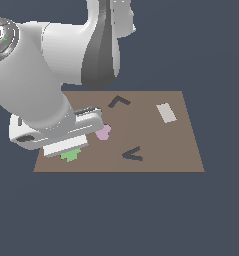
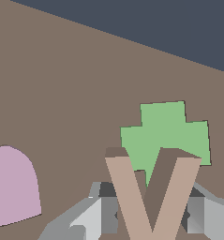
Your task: Insert a designated object into the corresponding slot on a board.
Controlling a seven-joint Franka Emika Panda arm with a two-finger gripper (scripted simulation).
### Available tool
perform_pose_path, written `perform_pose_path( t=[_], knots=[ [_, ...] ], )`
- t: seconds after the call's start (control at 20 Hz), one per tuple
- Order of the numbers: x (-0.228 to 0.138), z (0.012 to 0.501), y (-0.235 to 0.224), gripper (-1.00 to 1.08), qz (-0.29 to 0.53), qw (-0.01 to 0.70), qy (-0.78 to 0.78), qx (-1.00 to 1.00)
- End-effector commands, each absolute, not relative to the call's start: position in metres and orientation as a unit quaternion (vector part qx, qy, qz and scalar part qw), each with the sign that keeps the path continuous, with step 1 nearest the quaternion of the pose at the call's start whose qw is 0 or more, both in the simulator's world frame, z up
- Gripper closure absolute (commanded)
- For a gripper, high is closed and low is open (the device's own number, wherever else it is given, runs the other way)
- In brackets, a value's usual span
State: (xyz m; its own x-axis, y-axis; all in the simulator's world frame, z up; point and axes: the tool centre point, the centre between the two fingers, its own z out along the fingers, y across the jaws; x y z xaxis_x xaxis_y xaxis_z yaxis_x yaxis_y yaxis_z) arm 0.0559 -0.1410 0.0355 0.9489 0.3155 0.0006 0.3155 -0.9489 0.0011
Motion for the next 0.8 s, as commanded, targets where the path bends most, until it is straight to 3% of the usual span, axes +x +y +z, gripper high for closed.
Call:
perform_pose_path(
  t=[0.0,0.75],
  knots=[
    [0.07,0.036,-0.13,1.08,0.0,0.0,0.221,0.975],
    [0.116,0.039,-0.049,1.08,0.0,0.0,0.526,0.85]
  ],
)
